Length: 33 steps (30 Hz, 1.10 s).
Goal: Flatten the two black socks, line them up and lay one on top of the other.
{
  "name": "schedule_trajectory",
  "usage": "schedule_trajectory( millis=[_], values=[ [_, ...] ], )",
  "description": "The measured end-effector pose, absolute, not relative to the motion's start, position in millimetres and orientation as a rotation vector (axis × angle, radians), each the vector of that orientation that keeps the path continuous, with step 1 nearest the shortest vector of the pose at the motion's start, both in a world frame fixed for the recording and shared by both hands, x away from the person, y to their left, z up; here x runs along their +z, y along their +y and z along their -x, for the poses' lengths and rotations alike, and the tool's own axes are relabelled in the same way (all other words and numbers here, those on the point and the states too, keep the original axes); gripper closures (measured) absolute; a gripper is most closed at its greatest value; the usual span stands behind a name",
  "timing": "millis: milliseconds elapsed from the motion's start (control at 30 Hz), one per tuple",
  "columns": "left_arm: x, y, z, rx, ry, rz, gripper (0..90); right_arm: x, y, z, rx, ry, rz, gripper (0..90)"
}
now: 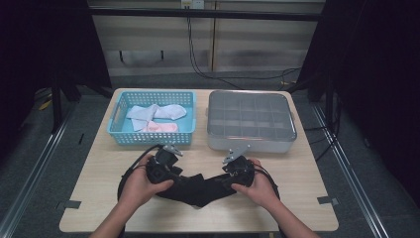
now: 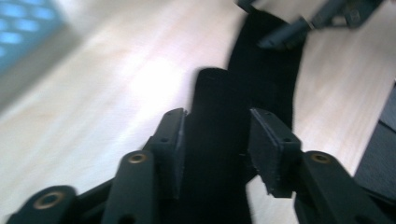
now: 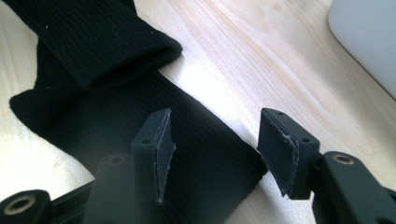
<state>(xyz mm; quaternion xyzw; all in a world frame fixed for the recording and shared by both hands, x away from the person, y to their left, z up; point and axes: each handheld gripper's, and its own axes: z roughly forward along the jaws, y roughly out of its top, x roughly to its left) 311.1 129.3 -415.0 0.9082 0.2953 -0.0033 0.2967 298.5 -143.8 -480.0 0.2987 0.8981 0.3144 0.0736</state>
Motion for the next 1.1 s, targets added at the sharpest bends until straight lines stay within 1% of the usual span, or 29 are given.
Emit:
schedule_trajectory(
  millis=[100,167,233,300,367,533,633,767,933,1067,1100],
  values=[
    [-413,143,-321,0.03,0.833,-2.397,52.3,-480,-143,-300,0.95,2.696,-0.897,44.6],
    [-419,151,-327,0.063,0.865,-2.418,51.7,-480,-141,-300,0.956,2.69,-0.905,44.6],
    [-427,159,-332,0.057,0.898,-2.425,50.6,-480,-139,-301,0.961,2.686,-0.9,44.6],
    [-433,167,-334,0.106,0.923,-2.442,49.6,-478,-136,-302,0.983,2.679,-0.921,44.6],
    [-437,177,-337,0.122,0.936,-2.436,47.7,-476,-133,-303,1.004,2.676,-0.925,44.5],
    [-438,200,-340,0.154,1.023,-2.418,47.8,-467,-122,-306,1.082,2.669,-0.945,44.5],
    [-442,209,-339,0.156,1.05,-2.441,48.3,-465,-111,-306,1.147,2.678,-0.967,46.6],
    [-452,214,-335,0.157,1.071,-2.479,50.4,-472,-96,-303,1.147,2.724,-0.944,52.7],
    [-460,215,-335,0.14,1.108,-2.49,52.6,-485,-84,-296,0.991,2.793,-0.861,60.8],
    [-463,215,-337,0.115,1.123,-2.503,61.1,-484,-85,-294,0.994,2.796,-0.85,76.0],
    [-463,214,-337,0.089,1.134,-2.503,66.4,-484,-85,-294,0.986,2.8,-0.835,78.2]
  ],
)
